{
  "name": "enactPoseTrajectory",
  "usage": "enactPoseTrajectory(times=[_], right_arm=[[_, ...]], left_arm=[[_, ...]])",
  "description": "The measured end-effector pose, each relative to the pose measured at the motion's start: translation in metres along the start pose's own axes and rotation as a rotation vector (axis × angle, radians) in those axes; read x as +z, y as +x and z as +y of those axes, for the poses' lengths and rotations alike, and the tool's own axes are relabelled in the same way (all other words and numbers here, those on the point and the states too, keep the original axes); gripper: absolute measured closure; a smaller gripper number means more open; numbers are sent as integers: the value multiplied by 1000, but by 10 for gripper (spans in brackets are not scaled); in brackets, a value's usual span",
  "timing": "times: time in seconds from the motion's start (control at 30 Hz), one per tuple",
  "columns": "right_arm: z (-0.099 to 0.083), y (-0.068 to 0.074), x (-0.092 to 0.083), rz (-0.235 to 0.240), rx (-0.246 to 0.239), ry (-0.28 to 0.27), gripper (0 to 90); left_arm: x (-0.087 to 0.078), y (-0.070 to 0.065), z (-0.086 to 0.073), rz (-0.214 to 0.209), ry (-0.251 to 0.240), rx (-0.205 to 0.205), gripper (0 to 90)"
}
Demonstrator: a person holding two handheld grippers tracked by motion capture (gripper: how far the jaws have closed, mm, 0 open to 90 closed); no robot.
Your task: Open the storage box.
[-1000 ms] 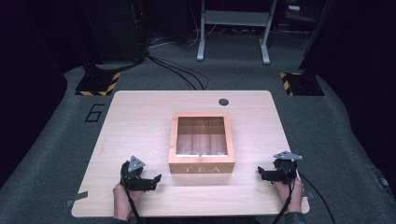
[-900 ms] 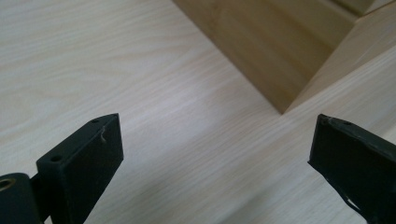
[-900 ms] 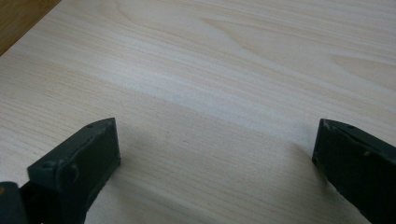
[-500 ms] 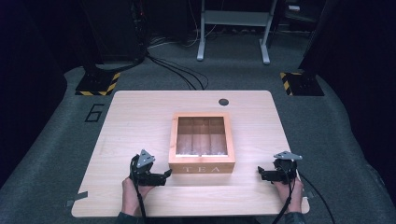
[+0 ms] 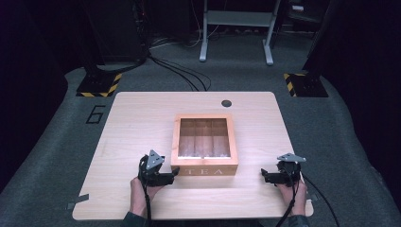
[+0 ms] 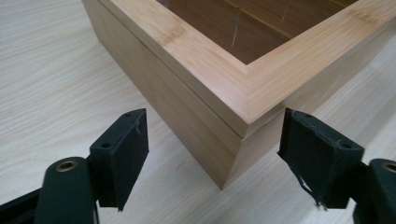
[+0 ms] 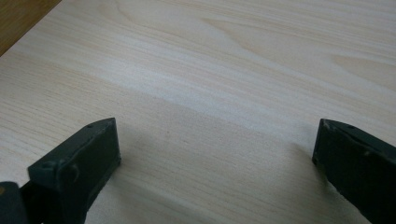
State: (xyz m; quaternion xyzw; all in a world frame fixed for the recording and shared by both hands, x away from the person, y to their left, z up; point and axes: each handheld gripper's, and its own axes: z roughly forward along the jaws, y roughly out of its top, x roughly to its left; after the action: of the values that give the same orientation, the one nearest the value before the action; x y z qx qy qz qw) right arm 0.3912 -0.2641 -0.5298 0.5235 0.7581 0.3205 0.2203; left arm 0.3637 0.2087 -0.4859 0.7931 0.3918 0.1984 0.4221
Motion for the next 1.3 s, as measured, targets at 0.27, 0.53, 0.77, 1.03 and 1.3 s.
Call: enactPoseTrajectory(times=[0.27,0.53,0.77,1.03,1.3], right_arm=[[0,0,0,0,-4,-1,3],[0,0,0,0,-3,-2,3],[0,0,0,0,-3,-2,3],[0,0,0,-1,-3,-2,3],[0,0,0,-1,-3,-3,3]], left_arm=[[-1,-5,2,-9,-27,41,340],[0,-6,1,-31,-37,54,397],[-1,-8,2,-17,-51,73,403],[-3,-9,5,0,-70,81,402],[-4,-10,9,11,-82,93,392]])
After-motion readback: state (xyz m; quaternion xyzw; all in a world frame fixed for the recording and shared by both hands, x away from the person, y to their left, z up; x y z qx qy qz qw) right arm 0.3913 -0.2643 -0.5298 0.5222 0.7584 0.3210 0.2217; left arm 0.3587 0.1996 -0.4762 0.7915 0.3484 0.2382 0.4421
